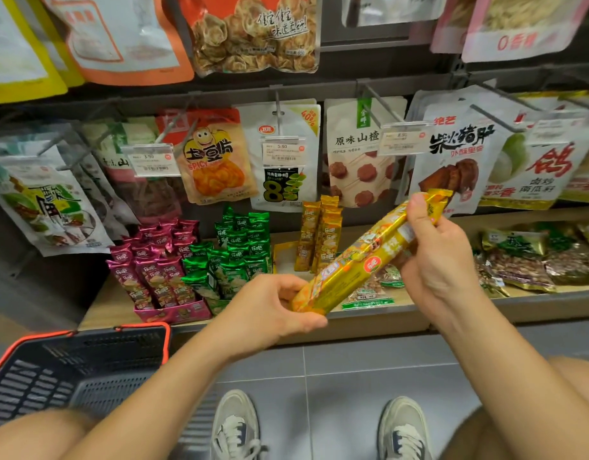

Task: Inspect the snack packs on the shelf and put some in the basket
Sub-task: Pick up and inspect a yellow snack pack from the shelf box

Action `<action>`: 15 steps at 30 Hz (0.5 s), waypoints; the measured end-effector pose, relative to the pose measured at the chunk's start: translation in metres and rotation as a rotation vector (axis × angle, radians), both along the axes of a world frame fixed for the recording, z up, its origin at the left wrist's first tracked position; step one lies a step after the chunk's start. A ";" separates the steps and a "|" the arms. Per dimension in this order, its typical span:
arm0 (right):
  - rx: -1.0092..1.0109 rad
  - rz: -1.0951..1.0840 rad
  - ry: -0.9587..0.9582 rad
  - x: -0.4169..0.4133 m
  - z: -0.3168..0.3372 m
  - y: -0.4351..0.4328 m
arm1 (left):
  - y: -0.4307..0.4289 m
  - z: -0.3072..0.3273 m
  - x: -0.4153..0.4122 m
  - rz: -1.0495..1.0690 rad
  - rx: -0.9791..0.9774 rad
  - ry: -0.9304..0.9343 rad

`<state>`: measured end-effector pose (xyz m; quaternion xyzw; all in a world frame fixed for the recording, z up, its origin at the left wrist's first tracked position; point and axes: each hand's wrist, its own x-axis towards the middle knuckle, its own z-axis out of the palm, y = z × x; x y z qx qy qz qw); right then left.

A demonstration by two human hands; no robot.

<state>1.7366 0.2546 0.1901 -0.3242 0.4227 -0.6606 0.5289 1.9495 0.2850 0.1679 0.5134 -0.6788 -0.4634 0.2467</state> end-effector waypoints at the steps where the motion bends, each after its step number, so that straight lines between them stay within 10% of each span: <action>1: 0.020 -0.025 -0.023 -0.003 0.000 -0.001 | -0.001 0.001 0.003 -0.009 0.004 0.014; 15: 0.250 0.125 0.035 -0.024 -0.013 -0.004 | -0.012 0.002 0.034 0.459 -0.119 0.237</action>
